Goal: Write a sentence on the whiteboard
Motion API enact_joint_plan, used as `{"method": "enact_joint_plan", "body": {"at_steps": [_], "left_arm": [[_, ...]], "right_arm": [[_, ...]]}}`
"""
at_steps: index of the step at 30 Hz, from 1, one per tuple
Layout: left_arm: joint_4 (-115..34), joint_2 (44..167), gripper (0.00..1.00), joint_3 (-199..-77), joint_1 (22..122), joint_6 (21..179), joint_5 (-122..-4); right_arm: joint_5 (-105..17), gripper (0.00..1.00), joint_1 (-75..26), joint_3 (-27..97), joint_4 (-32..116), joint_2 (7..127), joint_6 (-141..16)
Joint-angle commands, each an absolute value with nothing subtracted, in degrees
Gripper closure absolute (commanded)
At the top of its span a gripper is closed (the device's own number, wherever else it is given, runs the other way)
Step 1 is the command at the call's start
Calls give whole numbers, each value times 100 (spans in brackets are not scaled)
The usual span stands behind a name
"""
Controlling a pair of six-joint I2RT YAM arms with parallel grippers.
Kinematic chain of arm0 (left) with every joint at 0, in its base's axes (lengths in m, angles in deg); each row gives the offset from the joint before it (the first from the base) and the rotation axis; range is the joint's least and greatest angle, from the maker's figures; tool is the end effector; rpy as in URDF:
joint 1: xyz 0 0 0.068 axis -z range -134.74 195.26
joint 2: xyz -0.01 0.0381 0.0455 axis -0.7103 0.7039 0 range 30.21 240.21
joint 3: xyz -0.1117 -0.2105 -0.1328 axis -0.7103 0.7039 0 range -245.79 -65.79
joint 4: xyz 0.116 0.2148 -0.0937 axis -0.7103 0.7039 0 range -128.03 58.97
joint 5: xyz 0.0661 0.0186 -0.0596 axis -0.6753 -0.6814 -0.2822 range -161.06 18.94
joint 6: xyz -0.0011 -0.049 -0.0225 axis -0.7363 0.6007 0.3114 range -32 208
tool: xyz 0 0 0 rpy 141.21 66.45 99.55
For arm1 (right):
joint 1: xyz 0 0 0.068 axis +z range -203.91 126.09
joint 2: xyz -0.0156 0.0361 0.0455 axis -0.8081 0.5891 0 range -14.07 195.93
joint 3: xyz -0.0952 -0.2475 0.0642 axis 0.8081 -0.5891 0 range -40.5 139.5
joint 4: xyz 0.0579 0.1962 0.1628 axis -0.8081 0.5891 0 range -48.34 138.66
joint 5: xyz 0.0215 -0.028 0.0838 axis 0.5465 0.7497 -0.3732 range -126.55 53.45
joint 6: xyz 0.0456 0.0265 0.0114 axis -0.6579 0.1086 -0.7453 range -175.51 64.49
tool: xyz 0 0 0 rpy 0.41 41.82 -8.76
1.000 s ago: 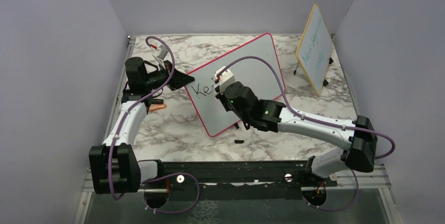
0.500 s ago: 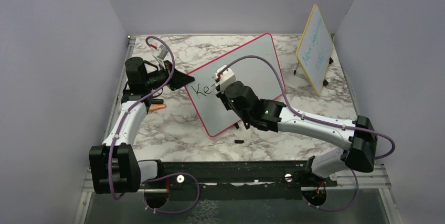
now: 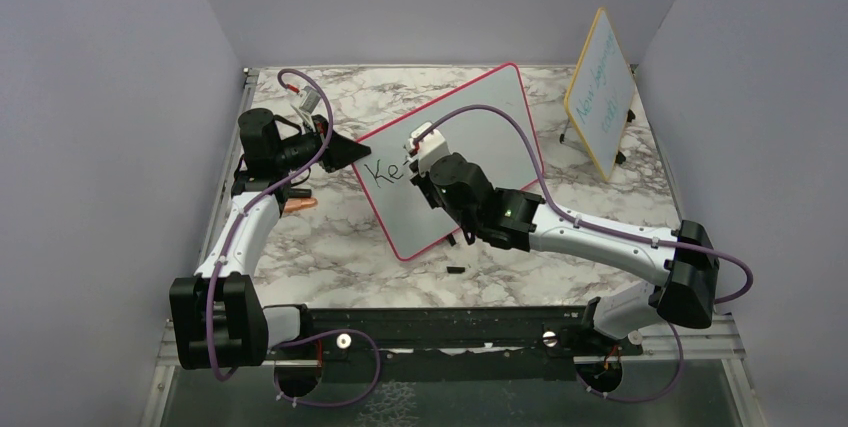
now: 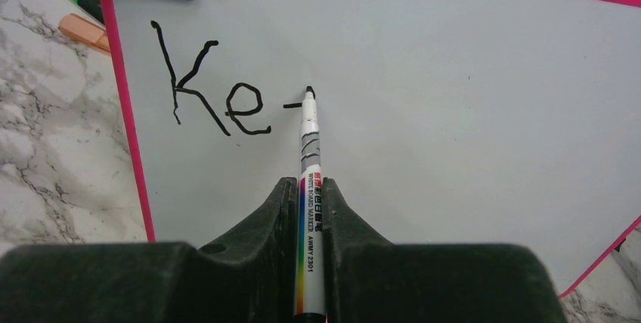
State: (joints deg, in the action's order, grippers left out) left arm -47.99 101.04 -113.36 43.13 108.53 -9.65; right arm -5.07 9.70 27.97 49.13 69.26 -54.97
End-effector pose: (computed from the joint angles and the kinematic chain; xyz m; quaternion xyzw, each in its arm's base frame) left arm 0.2718 -0.0212 0.3003 0.1782 0.7234 -0.4806 0.4626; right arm 0.1670 0.2945 0.3312 -0.2965 0.7577 0.0882 0.5746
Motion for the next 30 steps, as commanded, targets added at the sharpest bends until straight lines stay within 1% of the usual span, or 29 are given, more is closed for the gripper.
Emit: {"method": "enact_joint_plan", "body": {"at_steps": [1,17,30], "left_arm": [[-4498,10252,100,-11316,4402,10426,-1082],[-4491,10242,100,-11316,4401,10426,-1094],[-4471,10240,100,-11325,4399,10417,-1109]], "right_arm": [[-715,100,920,2858,4607,6898,-5402],[-1232,100,915,2903,5067,6917,-5384],[-1045,100,919,2746,5384,6793,-5481]]}}
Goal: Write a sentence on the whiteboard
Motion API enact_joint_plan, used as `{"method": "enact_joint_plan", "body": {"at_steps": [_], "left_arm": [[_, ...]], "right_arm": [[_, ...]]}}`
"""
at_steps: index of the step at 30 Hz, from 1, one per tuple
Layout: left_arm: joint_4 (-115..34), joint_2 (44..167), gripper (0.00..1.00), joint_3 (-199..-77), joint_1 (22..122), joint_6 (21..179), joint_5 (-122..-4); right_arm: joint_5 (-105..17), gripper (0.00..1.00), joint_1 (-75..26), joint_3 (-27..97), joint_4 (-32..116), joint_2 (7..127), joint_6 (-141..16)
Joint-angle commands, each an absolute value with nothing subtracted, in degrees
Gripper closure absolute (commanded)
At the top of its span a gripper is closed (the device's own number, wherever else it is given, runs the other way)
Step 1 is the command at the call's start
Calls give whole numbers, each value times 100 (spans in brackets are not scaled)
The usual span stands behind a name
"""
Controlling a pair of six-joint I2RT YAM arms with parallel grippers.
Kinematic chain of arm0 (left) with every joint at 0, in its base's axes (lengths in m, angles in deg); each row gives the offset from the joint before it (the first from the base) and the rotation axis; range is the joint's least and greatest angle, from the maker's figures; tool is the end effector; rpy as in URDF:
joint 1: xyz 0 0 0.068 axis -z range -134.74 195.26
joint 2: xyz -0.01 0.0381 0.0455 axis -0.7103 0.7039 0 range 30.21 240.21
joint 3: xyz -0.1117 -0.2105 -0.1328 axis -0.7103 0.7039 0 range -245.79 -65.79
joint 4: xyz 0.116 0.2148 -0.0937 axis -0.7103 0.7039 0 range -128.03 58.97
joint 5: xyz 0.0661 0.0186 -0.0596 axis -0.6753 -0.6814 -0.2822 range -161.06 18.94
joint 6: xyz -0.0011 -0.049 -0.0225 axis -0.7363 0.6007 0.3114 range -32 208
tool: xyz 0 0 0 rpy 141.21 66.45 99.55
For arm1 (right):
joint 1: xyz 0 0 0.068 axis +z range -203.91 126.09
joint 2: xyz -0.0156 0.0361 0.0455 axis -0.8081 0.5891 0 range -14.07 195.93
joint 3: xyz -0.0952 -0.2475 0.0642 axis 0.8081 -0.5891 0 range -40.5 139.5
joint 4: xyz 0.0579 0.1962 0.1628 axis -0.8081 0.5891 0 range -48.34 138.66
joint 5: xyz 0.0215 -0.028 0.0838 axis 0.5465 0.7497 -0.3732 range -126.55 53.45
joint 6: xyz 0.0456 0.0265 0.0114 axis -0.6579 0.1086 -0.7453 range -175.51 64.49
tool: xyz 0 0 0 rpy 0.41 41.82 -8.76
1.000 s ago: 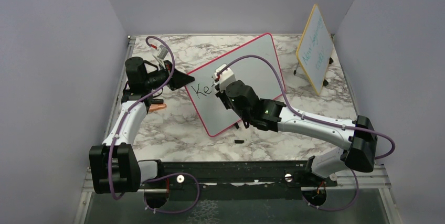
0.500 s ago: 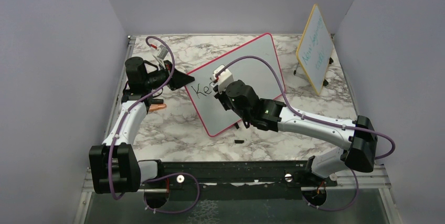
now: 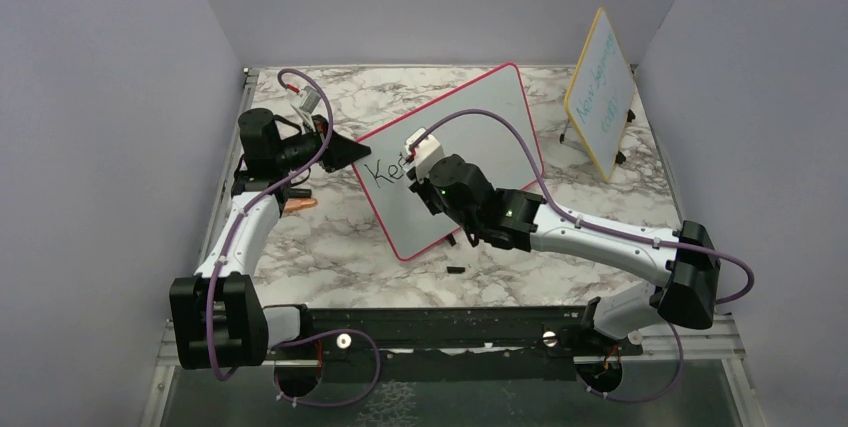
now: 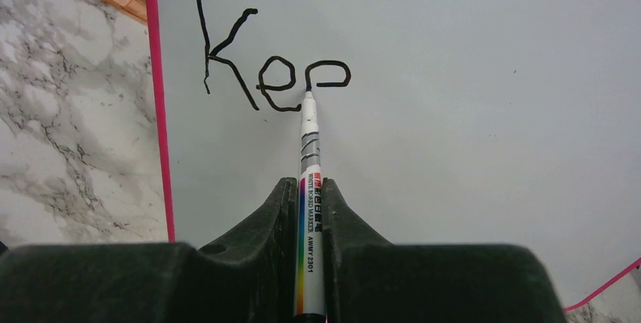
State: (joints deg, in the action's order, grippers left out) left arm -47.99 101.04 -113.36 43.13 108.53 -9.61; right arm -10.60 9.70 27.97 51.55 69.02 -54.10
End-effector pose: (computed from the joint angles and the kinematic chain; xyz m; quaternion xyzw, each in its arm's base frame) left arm 0.2718 -0.0212 0.3004 0.1784 0.7233 -0.4808 0.4624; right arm 0.1638 0.2948 0.3278 -0.3380 0.7565 0.1105 0.5489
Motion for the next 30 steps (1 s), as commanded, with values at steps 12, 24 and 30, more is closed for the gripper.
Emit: {"method": "enact_joint_plan", "body": {"at_steps": [12,24,30], "left_arm": [[-4465,10255,100,-11334,4397,10415,-1104],[-4467,10280,100,-11343,4401,10417,-1094],[-4463,10271,100,-11334,4403,10417,-1088]], "right_arm": [[-827,99,920,2731,5541,6758,-5473],[-387,100,920,2636,5414,6699,-5459],[-384,100,919,2556,5092,6648,-5420]]}}
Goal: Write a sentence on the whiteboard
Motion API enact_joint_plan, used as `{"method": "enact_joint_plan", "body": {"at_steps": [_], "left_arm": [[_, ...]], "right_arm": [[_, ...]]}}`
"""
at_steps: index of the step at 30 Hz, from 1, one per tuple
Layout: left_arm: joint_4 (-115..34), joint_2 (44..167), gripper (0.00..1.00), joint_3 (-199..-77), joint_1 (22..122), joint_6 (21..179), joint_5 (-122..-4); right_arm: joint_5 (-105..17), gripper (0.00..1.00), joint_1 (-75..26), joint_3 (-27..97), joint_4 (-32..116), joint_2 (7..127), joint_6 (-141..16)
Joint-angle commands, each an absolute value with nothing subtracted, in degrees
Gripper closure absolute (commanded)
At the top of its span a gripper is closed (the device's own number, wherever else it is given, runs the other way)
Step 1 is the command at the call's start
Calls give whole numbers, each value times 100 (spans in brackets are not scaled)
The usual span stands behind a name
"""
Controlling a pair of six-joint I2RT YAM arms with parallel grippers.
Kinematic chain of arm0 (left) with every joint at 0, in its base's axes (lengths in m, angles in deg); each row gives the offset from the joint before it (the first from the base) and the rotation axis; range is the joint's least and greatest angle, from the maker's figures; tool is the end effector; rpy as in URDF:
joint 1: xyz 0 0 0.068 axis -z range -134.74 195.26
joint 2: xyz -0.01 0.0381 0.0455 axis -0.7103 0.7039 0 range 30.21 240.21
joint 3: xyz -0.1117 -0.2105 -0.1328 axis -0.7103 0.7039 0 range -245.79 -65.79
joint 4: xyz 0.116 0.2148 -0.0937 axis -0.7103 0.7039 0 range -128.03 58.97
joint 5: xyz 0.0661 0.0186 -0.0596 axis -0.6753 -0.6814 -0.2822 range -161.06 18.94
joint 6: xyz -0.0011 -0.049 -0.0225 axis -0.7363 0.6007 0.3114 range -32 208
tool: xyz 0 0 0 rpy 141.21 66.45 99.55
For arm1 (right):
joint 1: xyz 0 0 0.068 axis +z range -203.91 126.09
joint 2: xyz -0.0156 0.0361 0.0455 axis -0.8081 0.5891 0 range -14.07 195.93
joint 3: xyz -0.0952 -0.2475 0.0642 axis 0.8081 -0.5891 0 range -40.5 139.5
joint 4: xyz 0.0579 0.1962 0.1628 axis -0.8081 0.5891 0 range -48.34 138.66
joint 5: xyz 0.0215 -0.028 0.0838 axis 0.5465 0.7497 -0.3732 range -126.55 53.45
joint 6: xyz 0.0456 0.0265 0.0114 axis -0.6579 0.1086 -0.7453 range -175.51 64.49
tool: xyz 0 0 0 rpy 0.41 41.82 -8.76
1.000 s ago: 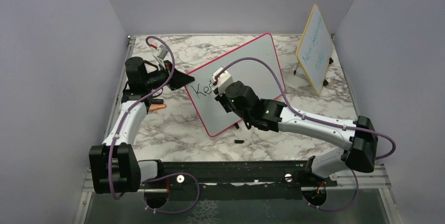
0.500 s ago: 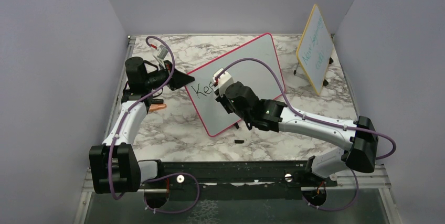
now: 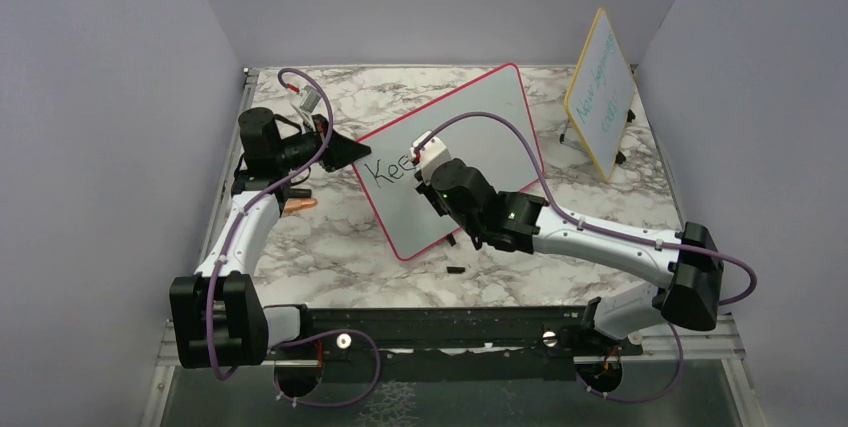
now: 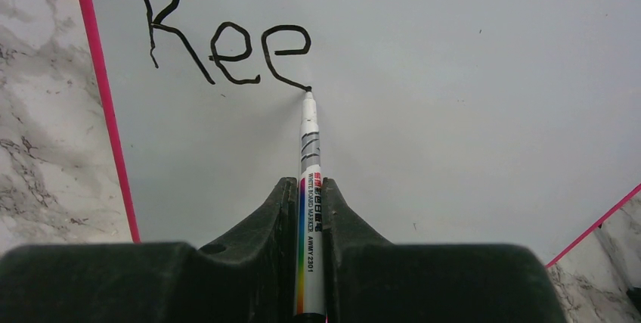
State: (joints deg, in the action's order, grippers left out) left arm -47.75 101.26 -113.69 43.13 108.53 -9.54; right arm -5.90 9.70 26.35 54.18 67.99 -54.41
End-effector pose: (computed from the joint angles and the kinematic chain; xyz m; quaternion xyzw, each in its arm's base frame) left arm 0.2727 -0.0212 0.3010 0.1782 0.7236 -0.4814 0.4614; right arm 0.1623 0.2860 0.3199 -0.3263 0.7705 0.0653 0.5436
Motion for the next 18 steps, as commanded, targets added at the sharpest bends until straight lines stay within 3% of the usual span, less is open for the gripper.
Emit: {"method": "enact_joint_plan", "body": {"at_steps": [1,18], "left_arm": [[-4463,10270,100,-11335,4399,10417,-1093],[-4463,10260,100,-11325,4401,10417,-1098]], "right_arm": [[-398,100,920,2547,5039,6646,-5420],[-418,99,868,2574,4568,6591,-5309]]}}
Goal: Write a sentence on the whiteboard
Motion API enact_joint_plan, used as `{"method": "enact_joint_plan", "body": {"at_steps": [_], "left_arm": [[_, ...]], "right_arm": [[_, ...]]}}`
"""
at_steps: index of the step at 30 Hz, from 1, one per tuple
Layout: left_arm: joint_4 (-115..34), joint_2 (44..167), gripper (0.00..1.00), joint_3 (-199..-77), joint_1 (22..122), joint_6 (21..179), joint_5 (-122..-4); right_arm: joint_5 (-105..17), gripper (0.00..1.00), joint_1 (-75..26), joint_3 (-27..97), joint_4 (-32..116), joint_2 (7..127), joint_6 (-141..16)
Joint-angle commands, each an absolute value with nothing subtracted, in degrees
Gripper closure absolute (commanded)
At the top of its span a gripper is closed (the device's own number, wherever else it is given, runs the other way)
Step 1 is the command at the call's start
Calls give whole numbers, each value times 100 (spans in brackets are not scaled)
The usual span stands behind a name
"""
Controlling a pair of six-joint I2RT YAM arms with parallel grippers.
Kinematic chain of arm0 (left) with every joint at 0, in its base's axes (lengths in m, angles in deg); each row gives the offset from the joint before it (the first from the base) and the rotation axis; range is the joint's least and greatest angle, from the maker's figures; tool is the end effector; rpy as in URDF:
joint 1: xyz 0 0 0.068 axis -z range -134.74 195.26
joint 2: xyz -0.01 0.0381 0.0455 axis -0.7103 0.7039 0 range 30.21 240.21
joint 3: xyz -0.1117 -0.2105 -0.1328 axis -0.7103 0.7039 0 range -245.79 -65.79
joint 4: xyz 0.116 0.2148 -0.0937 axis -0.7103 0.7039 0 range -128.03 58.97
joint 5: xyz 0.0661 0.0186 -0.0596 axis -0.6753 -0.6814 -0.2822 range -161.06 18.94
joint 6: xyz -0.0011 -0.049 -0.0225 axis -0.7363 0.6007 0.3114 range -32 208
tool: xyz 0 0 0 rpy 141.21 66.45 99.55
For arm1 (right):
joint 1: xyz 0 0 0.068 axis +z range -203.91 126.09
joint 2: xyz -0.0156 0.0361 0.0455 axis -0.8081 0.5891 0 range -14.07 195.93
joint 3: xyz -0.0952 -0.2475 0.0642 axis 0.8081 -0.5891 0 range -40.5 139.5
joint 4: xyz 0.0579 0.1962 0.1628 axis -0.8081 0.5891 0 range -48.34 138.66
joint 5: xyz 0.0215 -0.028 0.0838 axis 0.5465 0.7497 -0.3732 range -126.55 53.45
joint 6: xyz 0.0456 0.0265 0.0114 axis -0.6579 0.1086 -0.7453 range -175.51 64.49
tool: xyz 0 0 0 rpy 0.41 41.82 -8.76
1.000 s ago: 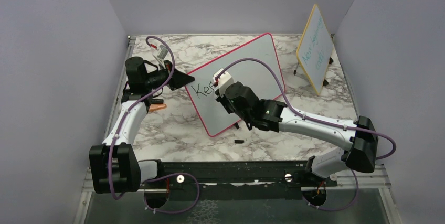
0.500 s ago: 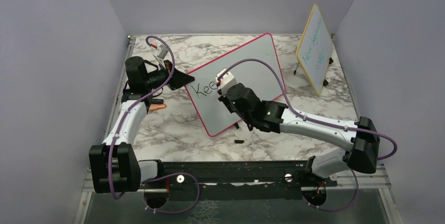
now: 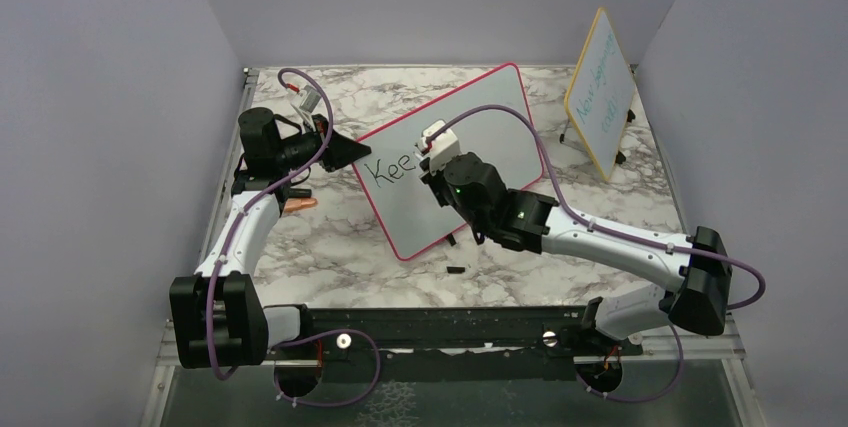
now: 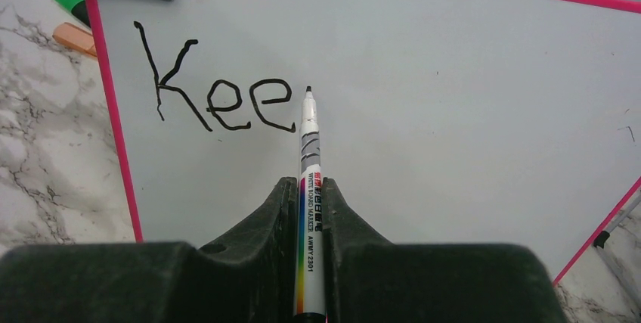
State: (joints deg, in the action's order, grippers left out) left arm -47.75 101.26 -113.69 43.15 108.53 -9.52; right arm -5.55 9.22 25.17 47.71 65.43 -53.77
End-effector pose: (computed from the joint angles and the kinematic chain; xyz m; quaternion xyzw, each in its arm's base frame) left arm 0.2727 -0.0213 0.3010 0.1784 0.7236 -0.4816 0.4612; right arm 0.1622 0.2793 0.3372 -0.2935 0.7481 0.0944 0.5876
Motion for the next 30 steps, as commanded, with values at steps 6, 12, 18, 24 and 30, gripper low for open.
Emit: {"method": "enact_joint_plan", "body": {"at_steps": [6,12,18,24,30], "left_arm": [[-4463,10260,100,-11334,4402,10417,-1093],[-4460,10258,100,-11334,4401,10421,-1093],[-4454,10272,100,-11348,4403,10417,-1092],[-4454,10275,100,-11344,4403,10417,-1102],[-4455,10281,100,-11351,4403,10426,-1102]], "right_arm": [[-475,100,833,2617,4597,6663,-5322],[-550,99,820,2665,4597,6719,-5318],[-599,100,814,2716,4596,6764,-5309],[-613,100,805,2767,4716,6840,-5321],[-633,100,802,2870,5223,6875,-5474]]}}
